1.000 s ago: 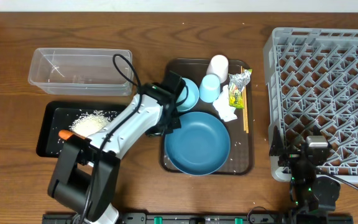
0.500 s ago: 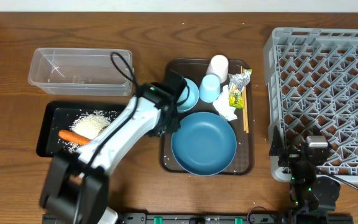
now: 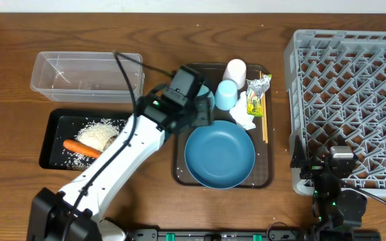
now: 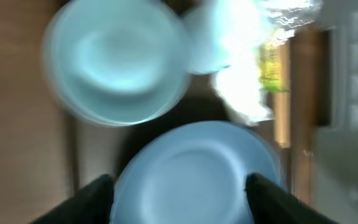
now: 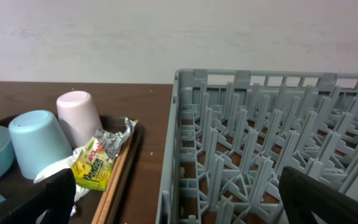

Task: Sort waste into correct bins and load items into the dishwasher rack
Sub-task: 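Reach the left gripper toward the white tissue near the snack wrapper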

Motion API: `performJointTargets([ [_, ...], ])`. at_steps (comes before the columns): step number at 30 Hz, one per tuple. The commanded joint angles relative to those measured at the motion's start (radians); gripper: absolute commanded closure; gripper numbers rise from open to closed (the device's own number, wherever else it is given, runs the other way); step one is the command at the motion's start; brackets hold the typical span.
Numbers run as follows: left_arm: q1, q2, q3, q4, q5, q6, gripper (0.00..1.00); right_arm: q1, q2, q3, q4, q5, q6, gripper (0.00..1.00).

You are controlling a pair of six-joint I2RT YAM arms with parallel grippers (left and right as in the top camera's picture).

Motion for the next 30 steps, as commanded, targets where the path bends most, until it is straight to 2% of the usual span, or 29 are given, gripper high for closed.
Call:
performJointTargets([
  [1,-0.040,-0.001,0.014,0.055,0.066,0.090,0.20,-0.016,-0.006,-0.003,-0.002,-0.001,-0.015,0.01],
  [4,-0.053,0.000,0.016,0.093,0.066,0.101,0.13,-0.016,-0.006,-0.003,-0.002,-0.001,-0.015,0.01],
  [9,-0.053,0.021,0.070,0.061,0.075,0.153,0.10,-0.016,-0.006,-0.003,-0.002,-0.001,-0.015,0.01],
  [19,-0.053,0.200,0.353,-0.274,0.075,0.280,0.09,-0.016,-0.006,-0.003,-0.002,-0.001,-0.015,0.01],
  [23,-0.065,0.291,0.465,-0.360,0.108,0.327,0.09,-0.016,-0.006,-0.003,-0.002,-0.001,-0.015,0.01],
  [27,-0.094,0.361,0.529,-0.359,0.126,0.355,0.09,-0.016,-0.006,-0.003,-0.002,-0.001,-0.015,0.01],
  [30,-0.116,0.396,0.539,-0.290,0.125,0.359,0.09,-0.016,-0.006,-0.003,-0.002,-0.001,-0.015,0.01],
])
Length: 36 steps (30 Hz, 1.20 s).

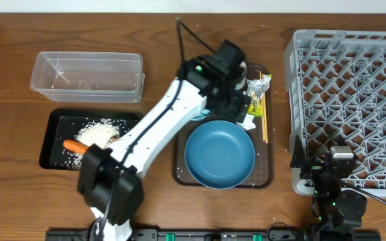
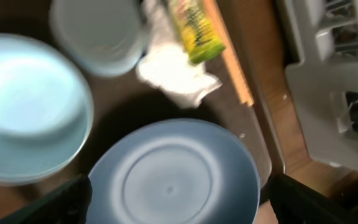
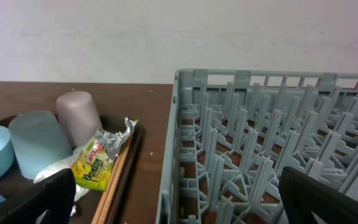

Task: Sort waste into correct bins and load items into the dishwasher rack
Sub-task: 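Reach the left gripper toward the white tissue near the snack wrapper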

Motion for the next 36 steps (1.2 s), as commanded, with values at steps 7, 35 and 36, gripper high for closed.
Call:
performJointTargets([
  [7,-0.050,0.057,0.029,0.175,0.017,0.027,0.09,-0.016,-0.006,-0.003,-0.002,-0.001,-0.015,0.01],
  [35,-0.090,0.224,0.029,0.280,0.017,-0.007,0.09,-0.016,-0.006,-0.003,-0.002,-0.001,-0.015,0.01],
  [36,-0.090,0.228,0.029,0.280,0.017,-0.007,0.09,-0.016,-0.006,-0.003,-0.002,-0.001,-0.015,0.01],
])
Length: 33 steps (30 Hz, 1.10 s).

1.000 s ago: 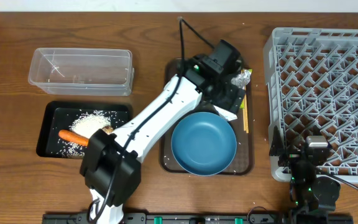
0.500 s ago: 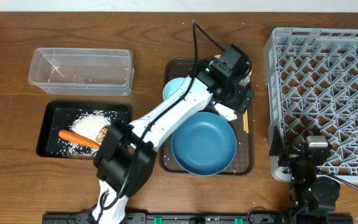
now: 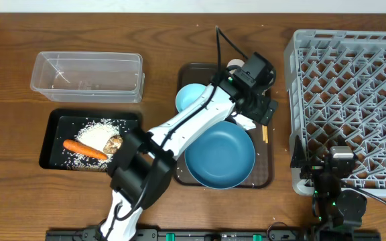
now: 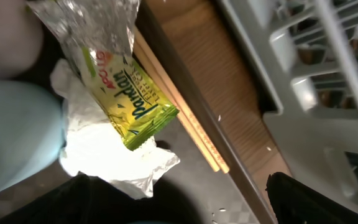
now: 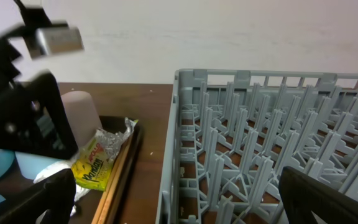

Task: Sort waste into correct bins and load items into the dishwasher rack
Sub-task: 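Reach the left gripper toward the white tissue near the snack wrapper, then lower the left gripper and pinch the white tissue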

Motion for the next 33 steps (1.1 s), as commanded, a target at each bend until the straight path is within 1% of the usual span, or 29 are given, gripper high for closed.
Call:
performJointTargets([
  [1,-0.002,0.042,0.018,0.000,0.001,-0.009,0.09,-0.016,-0.006,-0.003,-0.002,-0.001,-0.015,0.01],
  [9,-0.003,0.050,0.014,-0.020,0.001,-0.010,0.09,-0.016,-0.006,-0.003,-0.002,-0.001,-0.015,0.01],
  [15,-0.008,0.051,-0.002,-0.091,0.001,-0.010,0.10,-0.016,-0.006,-0.003,-0.002,-0.001,-0.015,0.01],
  [20,-0.010,0.051,-0.040,-0.103,0.001,-0.010,0.10,-0.016,-0.006,-0.003,-0.002,-0.001,-0.015,0.01],
  [33,-0.008,0.051,-0.043,-0.168,-0.003,-0.009,0.10,-0.016,-0.006,-0.003,-0.002,-0.001,-0.015,0.01],
])
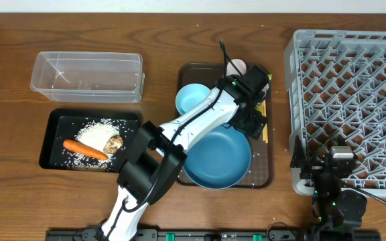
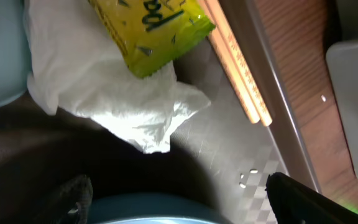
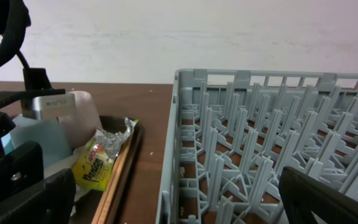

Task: Sort waste into correct bins and load items into the dishwasher rack
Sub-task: 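Lower the left gripper and pinch the white tissue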

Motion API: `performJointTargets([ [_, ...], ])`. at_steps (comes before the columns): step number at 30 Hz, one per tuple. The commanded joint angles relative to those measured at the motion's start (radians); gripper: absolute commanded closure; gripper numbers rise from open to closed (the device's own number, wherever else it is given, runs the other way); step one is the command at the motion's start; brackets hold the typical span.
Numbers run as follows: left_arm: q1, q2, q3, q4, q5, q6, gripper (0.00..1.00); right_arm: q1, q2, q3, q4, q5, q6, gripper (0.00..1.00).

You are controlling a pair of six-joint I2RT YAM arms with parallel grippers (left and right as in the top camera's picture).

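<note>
My left gripper (image 1: 252, 120) hangs open low over the right side of the brown tray (image 1: 265, 175). Below it in the left wrist view (image 2: 178, 208) lie a crumpled white napkin (image 2: 114, 102), a yellow snack wrapper (image 2: 157, 28) and wooden chopsticks (image 2: 238, 81), with the blue plate's rim (image 2: 154, 214) between the fingers. The blue plate (image 1: 216, 161), a light blue bowl (image 1: 191, 98) and a pink cup (image 1: 235, 66) share the tray. My right gripper (image 3: 179, 208) rests open at the grey dishwasher rack's (image 1: 354, 87) front left corner.
A clear plastic bin (image 1: 86, 77) stands at the back left. In front of it is a black bin (image 1: 52, 134) holding rice and a carrot (image 1: 81, 148). A light blue cup (image 3: 42, 140) shows behind my left arm in the right wrist view.
My left gripper has come down and a little toward the front, from over the yellow wrapper to over the napkin and the plate's rim. It stays open. The right arm is unchanged.
My left gripper was open over the bowl at the tray's left. Then it was over the cups, then over the wrapper and chopsticks at the tray's right edge. Now it is low over the napkin. Nothing has been taken; the right arm has kept still.
</note>
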Motion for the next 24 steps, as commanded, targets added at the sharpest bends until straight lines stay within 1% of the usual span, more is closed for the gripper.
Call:
performJointTargets([
  [1,-0.001,0.000,-0.010,-0.026,-0.006,-0.009,0.10,-0.016,-0.006,-0.003,-0.002,-0.002,-0.015,0.01],
  [5,-0.002,-0.007,-0.010,-0.023,-0.014,-0.009,0.09,-0.016,-0.006,-0.003,-0.002,-0.001,-0.015,0.01],
  [12,-0.002,-0.030,-0.008,0.045,-0.012,-0.012,0.09,-0.016,-0.006,-0.003,-0.002,-0.002,-0.015,0.01],
  [17,-0.002,-0.029,-0.008,0.091,-0.013,-0.060,0.09,-0.016,-0.006,-0.003,-0.002,-0.002,-0.015,0.01],
  [24,-0.002,-0.023,-0.008,0.157,-0.013,-0.074,0.09,-0.016,-0.006,-0.003,-0.002,-0.001,-0.015,0.01],
])
